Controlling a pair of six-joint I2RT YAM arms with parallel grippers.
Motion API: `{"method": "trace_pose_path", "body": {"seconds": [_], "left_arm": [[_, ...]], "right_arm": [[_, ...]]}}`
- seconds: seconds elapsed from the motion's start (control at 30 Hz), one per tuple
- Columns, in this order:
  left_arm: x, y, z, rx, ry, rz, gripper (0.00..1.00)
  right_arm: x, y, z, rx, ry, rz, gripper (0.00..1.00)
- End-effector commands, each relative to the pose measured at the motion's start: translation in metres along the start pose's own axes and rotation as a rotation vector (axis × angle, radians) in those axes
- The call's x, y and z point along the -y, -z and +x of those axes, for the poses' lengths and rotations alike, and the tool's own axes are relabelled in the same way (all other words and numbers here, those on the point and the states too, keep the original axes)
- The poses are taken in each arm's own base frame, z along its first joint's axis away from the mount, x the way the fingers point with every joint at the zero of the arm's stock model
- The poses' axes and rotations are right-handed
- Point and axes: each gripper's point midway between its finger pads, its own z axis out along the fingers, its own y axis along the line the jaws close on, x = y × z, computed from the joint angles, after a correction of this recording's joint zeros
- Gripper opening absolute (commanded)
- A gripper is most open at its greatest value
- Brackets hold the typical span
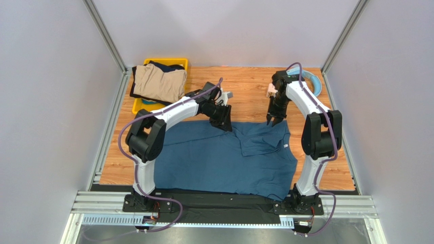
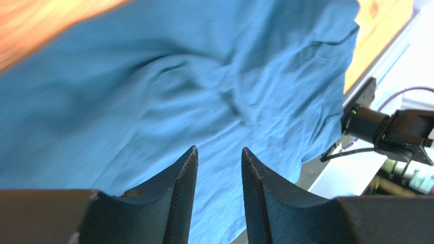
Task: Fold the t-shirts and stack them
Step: Fold the tshirt
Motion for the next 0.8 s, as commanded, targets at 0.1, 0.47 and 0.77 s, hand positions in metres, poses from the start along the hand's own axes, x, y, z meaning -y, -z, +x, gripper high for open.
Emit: {"method": "trace_pose_path", "body": {"seconds": [0.1, 0.47, 0.77], "left_arm": [[-0.090, 0.041, -0.009, 0.073, 0.159, -0.179, 0.44], [-0.148, 0.054, 0.046, -0.048, 0.295, -0.325, 0.44], [-0.161, 0.029, 0.032, -0.109, 0.346, -0.298, 0.43]], "right_arm": [[0.020, -0.041, -0.046, 0.012, -0.010, 0.074, 0.27], [0.033, -0.099, -0.037, -0.118, -0.021, 0.141, 0.27], [0.048, -0.111, -0.072, -0.120, -0.111, 0.153, 0.27]]}}
